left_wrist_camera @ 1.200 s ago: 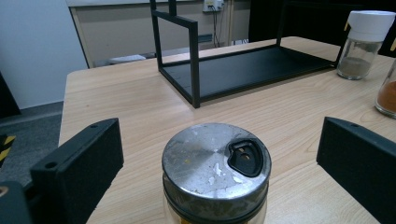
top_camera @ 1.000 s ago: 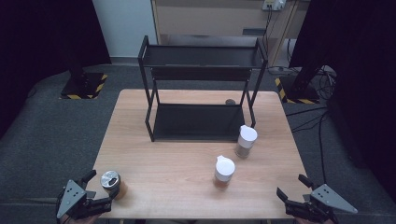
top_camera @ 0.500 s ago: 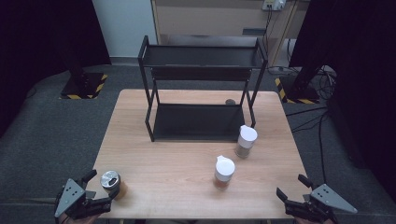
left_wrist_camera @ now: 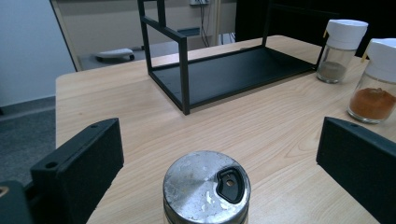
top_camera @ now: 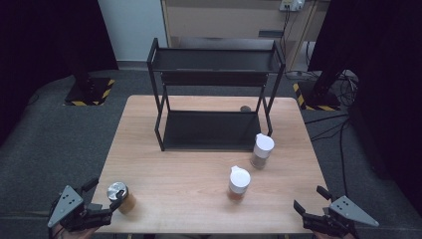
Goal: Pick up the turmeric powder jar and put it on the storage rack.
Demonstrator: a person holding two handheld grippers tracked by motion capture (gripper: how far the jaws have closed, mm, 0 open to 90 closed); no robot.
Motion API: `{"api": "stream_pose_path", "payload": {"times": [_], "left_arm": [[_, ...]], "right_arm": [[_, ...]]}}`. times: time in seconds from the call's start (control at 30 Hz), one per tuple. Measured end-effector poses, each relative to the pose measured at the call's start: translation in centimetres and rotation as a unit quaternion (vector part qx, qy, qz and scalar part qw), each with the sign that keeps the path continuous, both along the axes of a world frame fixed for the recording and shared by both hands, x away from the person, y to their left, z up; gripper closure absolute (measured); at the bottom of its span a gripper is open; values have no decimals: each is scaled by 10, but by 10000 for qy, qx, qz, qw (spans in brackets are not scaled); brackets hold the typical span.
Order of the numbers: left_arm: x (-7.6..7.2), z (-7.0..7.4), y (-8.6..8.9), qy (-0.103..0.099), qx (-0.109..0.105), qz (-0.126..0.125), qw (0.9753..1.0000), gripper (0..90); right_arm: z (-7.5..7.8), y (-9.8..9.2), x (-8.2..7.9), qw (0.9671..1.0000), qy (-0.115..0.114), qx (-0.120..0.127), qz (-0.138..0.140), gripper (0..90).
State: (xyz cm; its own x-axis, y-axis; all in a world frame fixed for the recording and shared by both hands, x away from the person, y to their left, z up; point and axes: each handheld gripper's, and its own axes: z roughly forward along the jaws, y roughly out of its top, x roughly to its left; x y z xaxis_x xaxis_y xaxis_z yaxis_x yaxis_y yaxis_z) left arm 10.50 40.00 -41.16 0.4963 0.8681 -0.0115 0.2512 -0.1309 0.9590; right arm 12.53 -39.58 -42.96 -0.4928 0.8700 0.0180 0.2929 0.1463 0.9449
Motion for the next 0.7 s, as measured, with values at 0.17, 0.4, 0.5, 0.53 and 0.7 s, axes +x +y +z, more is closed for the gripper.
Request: {"api": "stream_pose_path", "payload": {"times": [0.17, 0.4, 0.5, 0.53, 0.7], "left_arm": [[9, 7, 5, 181, 68, -90, 9998, 0], [19, 14, 7, 382, 311, -220, 9985, 14], [25, 16, 6, 482, 444, -296, 9974, 18], [27, 16, 6, 521, 474, -323, 9970, 21], [35, 13, 4, 635, 560, -434, 9955, 34]], "right_arm": [[0, 0, 0, 10000, 4, -1, 5, 50], [0, 0, 0, 10000, -5, -4, 3, 50], [0, 0, 0, 10000, -6, -7, 3, 50], [0, 0, 1, 10000, -6, -5, 6, 50], [0, 1, 1, 10000, -10, -15, 5, 52]]}}
